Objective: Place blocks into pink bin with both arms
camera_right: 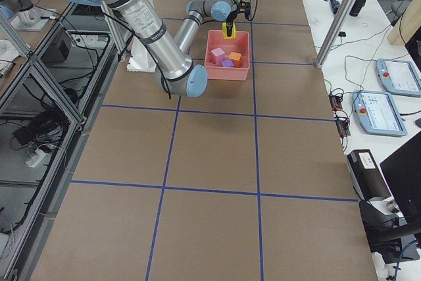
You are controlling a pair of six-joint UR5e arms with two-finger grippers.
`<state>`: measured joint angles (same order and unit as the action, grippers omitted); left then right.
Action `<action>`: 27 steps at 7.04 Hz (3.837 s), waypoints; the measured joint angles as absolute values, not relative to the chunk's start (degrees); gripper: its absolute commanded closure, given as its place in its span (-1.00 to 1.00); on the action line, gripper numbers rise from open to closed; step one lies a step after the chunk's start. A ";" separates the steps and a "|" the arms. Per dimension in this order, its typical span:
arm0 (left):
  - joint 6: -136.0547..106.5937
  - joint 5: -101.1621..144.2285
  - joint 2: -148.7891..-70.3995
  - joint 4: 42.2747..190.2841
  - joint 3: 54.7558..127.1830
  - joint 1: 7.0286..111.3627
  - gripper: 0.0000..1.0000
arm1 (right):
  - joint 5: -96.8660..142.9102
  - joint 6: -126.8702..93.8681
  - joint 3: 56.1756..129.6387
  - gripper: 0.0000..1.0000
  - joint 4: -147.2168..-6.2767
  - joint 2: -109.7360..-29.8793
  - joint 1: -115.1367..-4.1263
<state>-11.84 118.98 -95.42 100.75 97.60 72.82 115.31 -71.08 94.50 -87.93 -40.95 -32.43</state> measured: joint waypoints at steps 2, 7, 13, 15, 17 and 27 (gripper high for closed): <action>-11.43 121.46 -95.32 101.49 97.51 72.98 -1.00 | 114.71 -71.38 93.81 -1.00 -85.76 -40.63 -31.44; -11.34 121.89 -95.28 102.16 97.41 72.94 -1.00 | 116.90 -72.41 97.01 -1.00 -90.75 -41.12 -33.12; -5.49 122.13 -93.14 100.28 95.42 79.10 -1.00 | 128.93 -23.64 105.04 -1.00 -108.63 -65.62 -65.51; 2.77 126.18 -92.91 96.40 92.61 85.18 -1.00 | 132.65 -7.58 103.31 -1.00 -107.65 -75.29 -75.70; 6.63 132.06 -92.71 93.70 89.97 88.22 -1.00 | 136.93 3.01 97.66 -1.00 -99.40 -84.65 -83.62; 9.32 133.68 -90.31 93.76 88.69 89.47 -1.00 | 136.68 1.18 96.65 -1.00 -90.88 -93.20 -92.42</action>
